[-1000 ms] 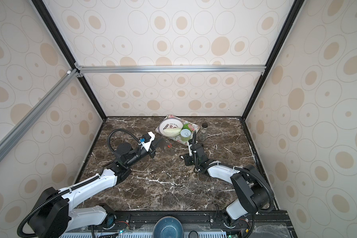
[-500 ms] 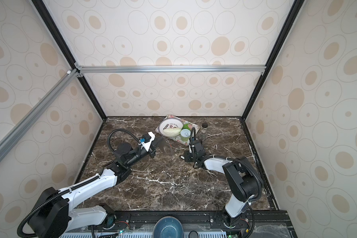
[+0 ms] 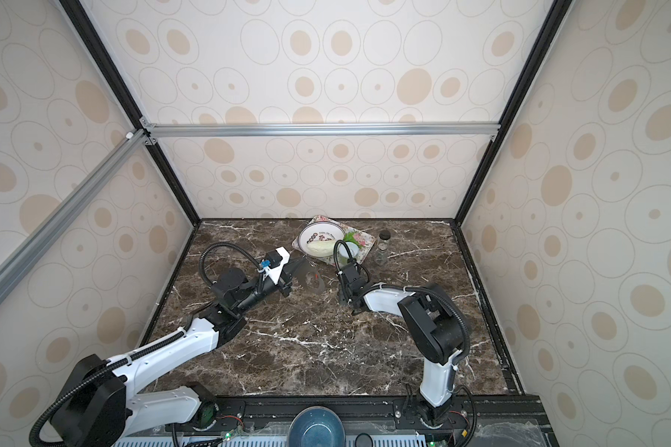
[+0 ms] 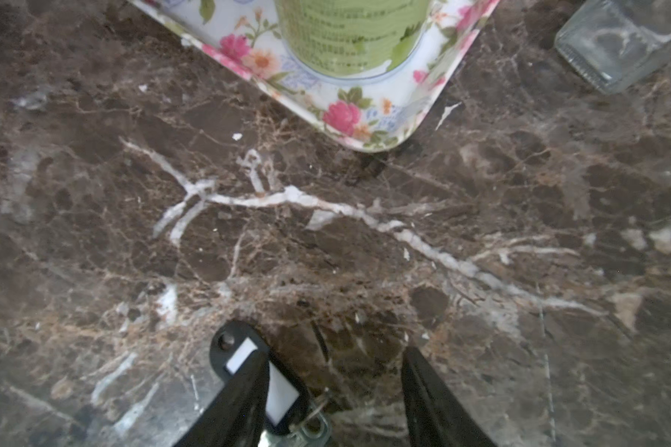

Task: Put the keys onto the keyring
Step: 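Lower the right gripper and grasp the black-tagged key on the table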

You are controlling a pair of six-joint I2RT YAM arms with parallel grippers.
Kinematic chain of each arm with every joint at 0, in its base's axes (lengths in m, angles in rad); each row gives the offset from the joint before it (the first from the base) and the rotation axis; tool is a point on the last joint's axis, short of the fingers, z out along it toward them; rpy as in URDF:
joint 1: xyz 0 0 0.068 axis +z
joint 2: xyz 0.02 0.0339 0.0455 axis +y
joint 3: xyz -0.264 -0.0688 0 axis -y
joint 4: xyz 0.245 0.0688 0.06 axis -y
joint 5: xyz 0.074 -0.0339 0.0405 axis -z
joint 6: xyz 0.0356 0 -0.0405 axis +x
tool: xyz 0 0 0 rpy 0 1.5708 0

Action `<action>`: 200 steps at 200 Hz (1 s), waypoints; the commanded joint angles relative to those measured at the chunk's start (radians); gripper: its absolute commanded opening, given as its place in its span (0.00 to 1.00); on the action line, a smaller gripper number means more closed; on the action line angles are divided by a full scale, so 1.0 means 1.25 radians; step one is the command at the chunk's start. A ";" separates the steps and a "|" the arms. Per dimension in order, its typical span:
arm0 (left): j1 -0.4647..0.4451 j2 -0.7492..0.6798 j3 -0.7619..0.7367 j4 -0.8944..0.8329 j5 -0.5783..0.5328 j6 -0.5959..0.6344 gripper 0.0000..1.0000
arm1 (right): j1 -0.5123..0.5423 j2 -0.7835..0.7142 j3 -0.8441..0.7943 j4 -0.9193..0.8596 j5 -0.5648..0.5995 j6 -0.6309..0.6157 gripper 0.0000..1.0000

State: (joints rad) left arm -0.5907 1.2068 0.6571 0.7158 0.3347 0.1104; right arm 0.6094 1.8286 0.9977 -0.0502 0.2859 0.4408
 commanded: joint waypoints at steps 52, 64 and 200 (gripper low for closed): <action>0.004 -0.011 0.021 0.024 0.015 0.014 0.00 | 0.022 0.006 -0.017 -0.009 0.035 0.039 0.41; 0.004 -0.011 0.022 0.023 0.016 0.012 0.00 | 0.026 0.008 -0.018 -0.005 0.035 0.039 0.40; 0.004 -0.016 0.019 0.024 0.019 0.012 0.00 | 0.052 0.018 -0.021 -0.019 0.068 0.056 0.13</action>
State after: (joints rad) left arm -0.5907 1.2068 0.6571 0.7158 0.3435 0.1104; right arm 0.6659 1.8309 0.9852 -0.0528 0.3374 0.4938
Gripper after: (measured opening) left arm 0.048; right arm 0.130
